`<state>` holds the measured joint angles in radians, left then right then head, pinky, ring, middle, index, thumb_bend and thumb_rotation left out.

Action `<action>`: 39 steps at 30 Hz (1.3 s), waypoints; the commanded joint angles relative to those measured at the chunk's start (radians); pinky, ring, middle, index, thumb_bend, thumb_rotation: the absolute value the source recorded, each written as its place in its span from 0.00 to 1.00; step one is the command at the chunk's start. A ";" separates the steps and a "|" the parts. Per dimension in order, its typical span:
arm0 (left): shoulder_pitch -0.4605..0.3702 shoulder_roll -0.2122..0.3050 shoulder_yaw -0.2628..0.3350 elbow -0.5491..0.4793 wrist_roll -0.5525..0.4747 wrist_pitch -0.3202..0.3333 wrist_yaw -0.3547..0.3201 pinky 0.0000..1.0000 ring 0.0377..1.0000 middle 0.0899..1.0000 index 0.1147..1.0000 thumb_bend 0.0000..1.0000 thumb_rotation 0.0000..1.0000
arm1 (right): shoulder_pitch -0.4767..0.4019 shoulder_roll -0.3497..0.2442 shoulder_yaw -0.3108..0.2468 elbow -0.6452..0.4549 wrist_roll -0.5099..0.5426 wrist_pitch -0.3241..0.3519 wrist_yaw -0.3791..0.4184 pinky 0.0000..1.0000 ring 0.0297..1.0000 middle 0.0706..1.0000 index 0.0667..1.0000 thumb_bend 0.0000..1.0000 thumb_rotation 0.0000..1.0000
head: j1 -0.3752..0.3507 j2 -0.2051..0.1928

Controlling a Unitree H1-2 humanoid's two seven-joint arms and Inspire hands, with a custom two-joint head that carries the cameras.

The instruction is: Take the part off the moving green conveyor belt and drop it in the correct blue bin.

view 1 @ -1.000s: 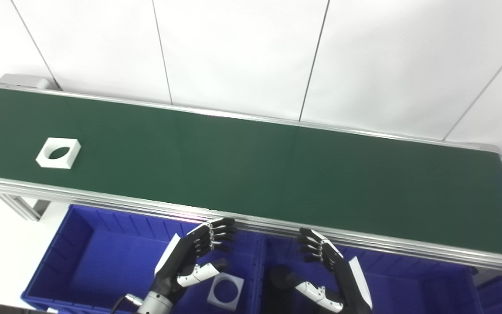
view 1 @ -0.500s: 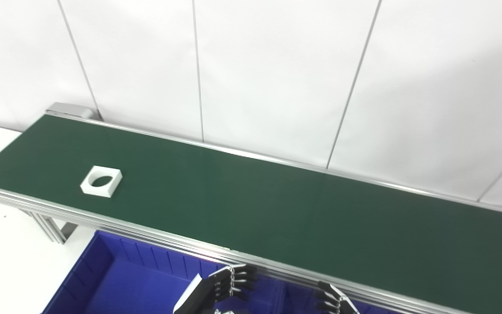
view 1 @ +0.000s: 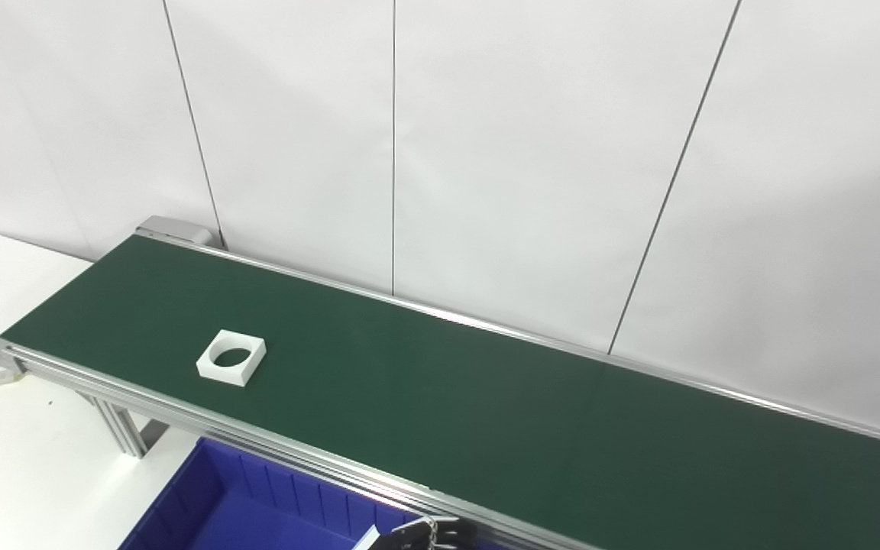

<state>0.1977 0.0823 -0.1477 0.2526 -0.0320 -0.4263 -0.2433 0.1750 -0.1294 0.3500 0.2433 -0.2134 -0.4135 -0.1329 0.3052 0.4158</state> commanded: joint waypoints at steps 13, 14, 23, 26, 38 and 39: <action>-0.004 0.044 0.025 -0.291 0.093 0.084 0.035 0.58 0.63 0.66 0.67 0.93 0.24 | -0.024 -0.005 -0.003 -0.004 0.014 -0.056 -0.008 0.59 0.66 0.73 0.85 0.52 0.45 | 0.049 -0.008; -0.006 0.050 0.027 -0.309 0.100 0.097 0.034 0.58 0.63 0.66 0.67 0.93 0.24 | -0.025 -0.006 -0.003 -0.003 0.017 -0.056 -0.007 0.59 0.66 0.73 0.85 0.52 0.45 | 0.052 -0.007; -0.072 0.155 0.070 -0.549 0.112 0.259 0.011 0.58 0.66 0.68 0.66 0.92 0.21 | -0.031 -0.013 -0.006 0.002 0.030 -0.056 -0.005 0.60 0.67 0.73 0.85 0.51 0.46 | 0.076 -0.006; -0.095 0.182 0.077 -0.622 0.110 0.325 0.003 0.63 0.70 0.70 0.68 0.89 0.22 | -0.032 -0.014 -0.009 0.003 0.034 -0.056 -0.001 0.60 0.67 0.73 0.86 0.50 0.45 | 0.082 -0.005; -0.188 0.246 0.129 -0.667 0.215 0.430 0.009 0.67 0.73 0.74 0.74 0.80 0.14 | -0.038 -0.023 -0.013 0.010 0.046 -0.056 0.006 0.61 0.67 0.74 0.86 0.48 0.45 | 0.103 -0.001; -0.198 0.253 0.133 -0.659 0.220 0.438 0.007 0.68 0.74 0.75 0.74 0.80 0.13 | -0.040 -0.024 -0.012 0.011 0.047 -0.056 0.005 0.61 0.67 0.74 0.86 0.49 0.45 | 0.105 0.000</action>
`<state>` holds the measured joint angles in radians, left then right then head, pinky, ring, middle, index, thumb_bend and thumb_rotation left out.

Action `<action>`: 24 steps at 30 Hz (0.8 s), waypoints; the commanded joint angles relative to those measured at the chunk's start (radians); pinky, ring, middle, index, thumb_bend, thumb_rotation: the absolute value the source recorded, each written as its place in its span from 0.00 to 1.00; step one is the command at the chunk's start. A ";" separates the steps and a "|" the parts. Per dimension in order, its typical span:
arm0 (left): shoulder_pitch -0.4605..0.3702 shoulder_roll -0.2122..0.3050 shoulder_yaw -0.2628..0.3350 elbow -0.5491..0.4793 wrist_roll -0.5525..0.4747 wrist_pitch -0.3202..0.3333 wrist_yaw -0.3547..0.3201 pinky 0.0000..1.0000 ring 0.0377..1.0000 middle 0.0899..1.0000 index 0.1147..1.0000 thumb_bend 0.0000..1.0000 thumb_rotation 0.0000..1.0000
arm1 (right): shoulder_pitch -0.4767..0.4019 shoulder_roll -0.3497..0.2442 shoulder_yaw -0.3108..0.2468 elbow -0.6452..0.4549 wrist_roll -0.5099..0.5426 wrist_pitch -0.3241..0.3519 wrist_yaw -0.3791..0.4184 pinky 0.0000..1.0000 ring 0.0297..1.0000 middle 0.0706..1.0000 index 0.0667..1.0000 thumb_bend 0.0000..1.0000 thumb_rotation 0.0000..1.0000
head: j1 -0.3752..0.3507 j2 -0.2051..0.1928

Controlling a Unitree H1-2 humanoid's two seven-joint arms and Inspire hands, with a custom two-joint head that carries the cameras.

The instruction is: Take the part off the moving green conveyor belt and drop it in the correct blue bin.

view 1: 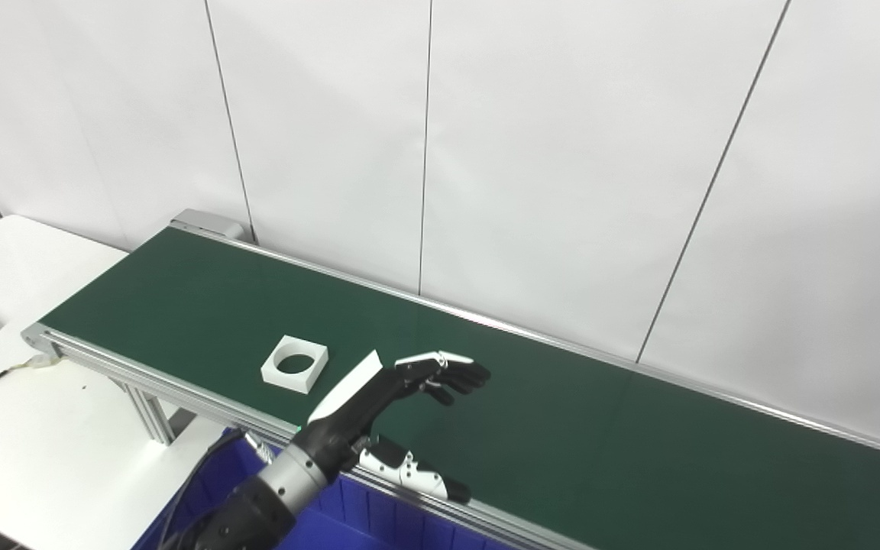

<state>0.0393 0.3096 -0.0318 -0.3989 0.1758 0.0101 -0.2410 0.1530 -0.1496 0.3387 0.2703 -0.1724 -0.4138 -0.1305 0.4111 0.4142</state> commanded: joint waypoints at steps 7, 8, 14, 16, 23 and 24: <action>-0.102 0.085 0.020 0.050 0.074 0.049 -0.006 0.74 0.78 0.78 0.75 0.81 0.08 | -0.021 -0.007 -0.001 -0.013 0.011 -0.056 0.004 0.61 0.68 0.74 0.87 0.49 0.45 | 0.005 0.003; -0.107 0.094 0.017 0.054 0.086 0.053 -0.008 0.74 0.78 0.79 0.76 0.81 0.08 | -0.021 -0.007 0.000 -0.013 0.011 -0.055 0.003 0.61 0.68 0.74 0.87 0.49 0.45 | 0.005 0.003; -0.160 0.167 -0.001 0.092 0.160 0.091 -0.056 0.74 0.81 0.80 0.76 0.83 0.08 | -0.024 -0.005 0.001 -0.011 0.007 -0.056 0.001 0.62 0.68 0.74 0.87 0.49 0.47 | 0.006 0.002; -0.175 0.185 -0.007 0.110 0.171 0.097 -0.070 0.75 0.82 0.81 0.77 0.84 0.07 | -0.025 -0.004 0.001 -0.010 0.007 -0.056 0.002 0.62 0.68 0.74 0.87 0.49 0.47 | 0.008 0.002; -0.252 0.261 -0.054 0.197 0.259 0.128 -0.139 0.78 0.85 0.83 0.78 0.88 0.05 | -0.028 0.001 0.002 -0.006 0.013 -0.056 0.005 0.61 0.68 0.74 0.87 0.49 0.47 | 0.008 -0.001; -0.259 0.265 -0.059 0.209 0.263 0.126 -0.143 0.78 0.85 0.83 0.78 0.88 0.05 | -0.029 0.002 0.002 -0.006 0.013 -0.056 0.005 0.61 0.68 0.74 0.87 0.49 0.47 | 0.008 -0.001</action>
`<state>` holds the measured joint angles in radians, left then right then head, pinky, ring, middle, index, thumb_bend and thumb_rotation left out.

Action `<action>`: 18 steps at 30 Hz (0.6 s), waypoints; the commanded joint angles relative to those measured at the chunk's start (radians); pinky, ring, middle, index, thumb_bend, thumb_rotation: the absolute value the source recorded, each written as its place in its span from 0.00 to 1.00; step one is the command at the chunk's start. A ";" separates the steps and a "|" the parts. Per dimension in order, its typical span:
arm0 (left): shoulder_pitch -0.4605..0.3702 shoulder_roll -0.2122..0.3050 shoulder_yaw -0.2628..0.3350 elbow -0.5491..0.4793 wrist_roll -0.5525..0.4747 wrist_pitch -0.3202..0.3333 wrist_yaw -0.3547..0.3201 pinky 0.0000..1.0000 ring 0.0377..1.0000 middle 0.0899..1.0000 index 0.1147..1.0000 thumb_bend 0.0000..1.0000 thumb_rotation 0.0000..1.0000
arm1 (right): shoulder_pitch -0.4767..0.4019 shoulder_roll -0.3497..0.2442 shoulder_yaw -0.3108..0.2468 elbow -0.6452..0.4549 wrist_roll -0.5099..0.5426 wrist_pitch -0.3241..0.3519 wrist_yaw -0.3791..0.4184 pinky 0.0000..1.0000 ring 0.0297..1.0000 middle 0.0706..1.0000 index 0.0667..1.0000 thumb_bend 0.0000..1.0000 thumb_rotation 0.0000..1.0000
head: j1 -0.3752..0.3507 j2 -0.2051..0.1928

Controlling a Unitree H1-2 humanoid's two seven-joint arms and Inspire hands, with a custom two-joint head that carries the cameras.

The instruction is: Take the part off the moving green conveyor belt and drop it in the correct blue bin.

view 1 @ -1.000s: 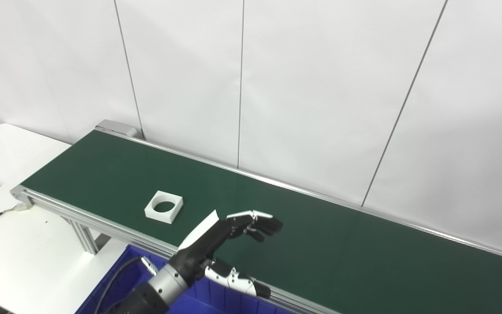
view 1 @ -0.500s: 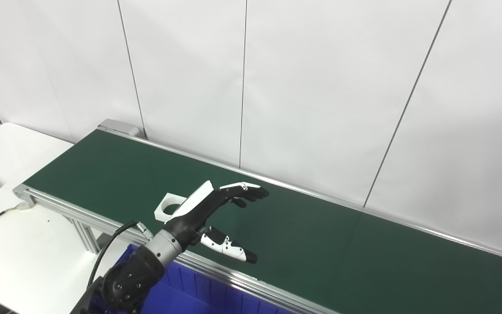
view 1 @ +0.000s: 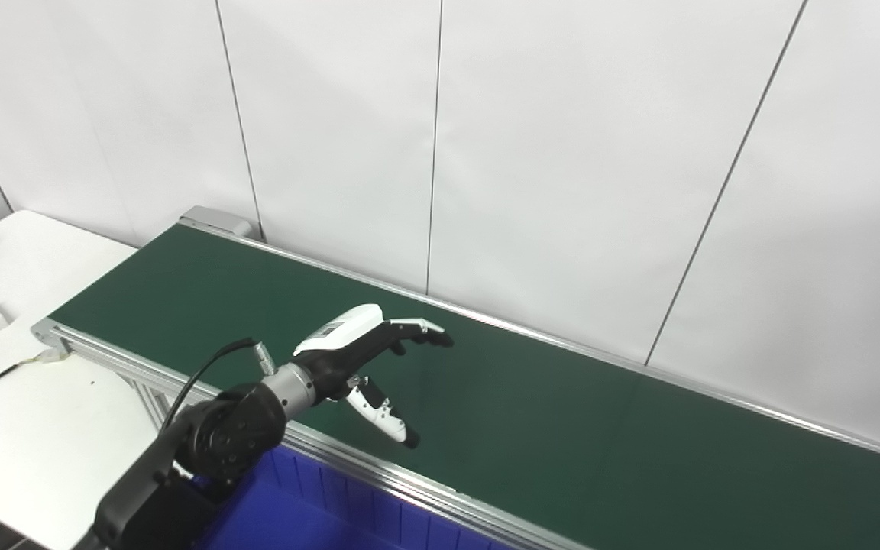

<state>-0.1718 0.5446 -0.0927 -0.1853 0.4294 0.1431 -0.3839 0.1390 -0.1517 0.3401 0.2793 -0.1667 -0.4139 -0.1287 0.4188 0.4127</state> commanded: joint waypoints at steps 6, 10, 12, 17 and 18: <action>-0.099 0.063 -0.044 0.095 0.077 -0.018 -0.013 0.82 0.86 0.85 0.78 0.89 0.02 | -0.018 0.007 0.005 -0.008 0.005 -0.056 -0.002 0.60 0.67 0.74 0.86 0.50 0.49 | -0.004 -0.002; -0.131 0.078 -0.068 0.151 0.122 -0.015 -0.016 0.81 0.86 0.85 0.79 0.89 0.02 | -0.020 0.007 0.008 -0.007 0.000 -0.056 -0.004 0.60 0.68 0.74 0.86 0.51 0.50 | -0.010 -0.004; -0.142 0.083 -0.076 0.170 0.142 -0.016 -0.016 0.80 0.86 0.86 0.79 0.89 0.02 | -0.020 0.008 0.009 -0.006 -0.002 -0.056 -0.005 0.60 0.68 0.74 0.86 0.51 0.51 | -0.010 -0.004; -0.174 0.089 -0.091 0.222 0.171 -0.024 -0.013 0.79 0.86 0.85 0.80 0.89 0.00 | -0.017 0.012 0.008 -0.010 -0.001 -0.056 -0.006 0.60 0.67 0.74 0.86 0.51 0.50 | -0.011 -0.004; -0.179 0.090 -0.094 0.231 0.174 -0.026 -0.014 0.79 0.87 0.85 0.81 0.89 0.01 | -0.016 0.012 0.009 -0.011 -0.001 -0.056 -0.006 0.60 0.67 0.74 0.86 0.52 0.50 | -0.014 -0.004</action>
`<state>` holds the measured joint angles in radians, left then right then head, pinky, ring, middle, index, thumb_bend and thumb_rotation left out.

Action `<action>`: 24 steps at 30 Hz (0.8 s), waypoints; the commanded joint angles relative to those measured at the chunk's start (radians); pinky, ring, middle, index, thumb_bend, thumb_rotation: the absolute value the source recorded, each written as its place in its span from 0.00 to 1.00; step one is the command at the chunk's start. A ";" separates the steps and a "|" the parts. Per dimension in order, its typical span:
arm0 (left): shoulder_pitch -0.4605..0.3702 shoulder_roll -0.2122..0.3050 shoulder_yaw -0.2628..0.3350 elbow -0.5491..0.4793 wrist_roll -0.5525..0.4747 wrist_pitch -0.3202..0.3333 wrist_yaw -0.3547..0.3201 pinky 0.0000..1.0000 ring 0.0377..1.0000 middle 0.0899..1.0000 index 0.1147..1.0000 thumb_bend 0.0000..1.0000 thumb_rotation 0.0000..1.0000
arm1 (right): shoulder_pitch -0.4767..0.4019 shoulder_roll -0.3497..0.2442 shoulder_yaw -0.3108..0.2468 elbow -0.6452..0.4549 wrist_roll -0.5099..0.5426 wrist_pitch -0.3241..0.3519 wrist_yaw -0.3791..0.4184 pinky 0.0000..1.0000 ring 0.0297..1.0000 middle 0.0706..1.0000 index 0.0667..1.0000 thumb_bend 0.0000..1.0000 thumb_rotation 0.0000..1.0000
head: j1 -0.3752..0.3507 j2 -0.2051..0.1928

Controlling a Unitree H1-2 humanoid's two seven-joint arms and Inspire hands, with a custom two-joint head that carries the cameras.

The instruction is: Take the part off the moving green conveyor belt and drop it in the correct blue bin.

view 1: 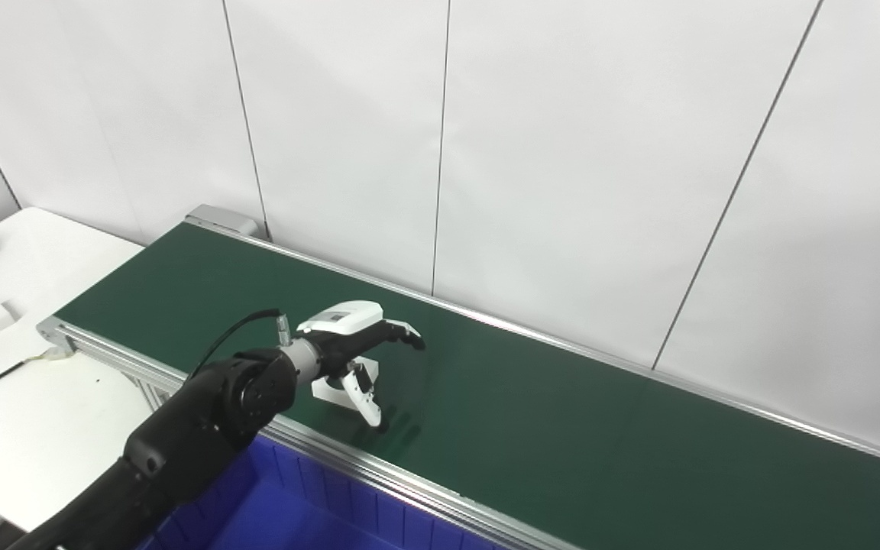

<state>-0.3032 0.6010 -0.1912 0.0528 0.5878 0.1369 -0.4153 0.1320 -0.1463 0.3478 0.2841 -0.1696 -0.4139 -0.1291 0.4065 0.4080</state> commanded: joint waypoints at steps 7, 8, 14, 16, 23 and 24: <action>-0.096 0.033 -0.018 0.090 0.038 -0.038 0.031 0.80 0.86 0.86 0.81 0.89 0.00 | -0.003 0.006 0.006 -0.022 0.000 -0.056 -0.012 0.60 0.67 0.73 0.86 0.51 0.50 | -0.006 0.003; -0.103 0.032 -0.022 0.106 0.042 -0.038 0.034 0.80 0.86 0.85 0.81 0.90 0.00 | -0.002 0.006 0.006 -0.023 0.000 -0.056 -0.012 0.60 0.67 0.73 0.86 0.51 0.50 | -0.006 0.003; -0.136 0.030 -0.042 0.164 0.066 -0.028 0.041 0.79 0.84 0.85 0.81 0.91 0.03 | 0.003 0.006 0.006 -0.029 0.006 -0.056 -0.006 0.60 0.67 0.74 0.86 0.52 0.51 | -0.008 0.005; -0.140 0.028 -0.048 0.173 0.078 -0.023 0.045 0.78 0.83 0.85 0.82 0.92 0.04 | 0.005 0.005 0.006 -0.031 0.003 -0.056 -0.008 0.60 0.67 0.74 0.86 0.52 0.52 | -0.011 0.008; -0.143 0.017 -0.087 0.191 0.122 0.013 0.031 0.87 0.90 0.88 0.83 0.91 0.03 | 0.009 0.005 0.006 -0.037 0.002 -0.056 -0.010 0.59 0.67 0.73 0.86 0.52 0.53 | -0.013 0.013; -0.144 0.015 -0.096 0.194 0.130 0.018 0.029 0.87 0.90 0.89 0.83 0.92 0.04 | 0.010 0.005 0.006 -0.040 0.006 -0.056 -0.008 0.60 0.67 0.73 0.86 0.53 0.53 | -0.014 0.014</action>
<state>-0.4053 0.6015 -0.2885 0.2572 0.6965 0.1444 -0.3961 0.1451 -0.1442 0.3530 0.2763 -0.1699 -0.4140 -0.1325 0.3942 0.4203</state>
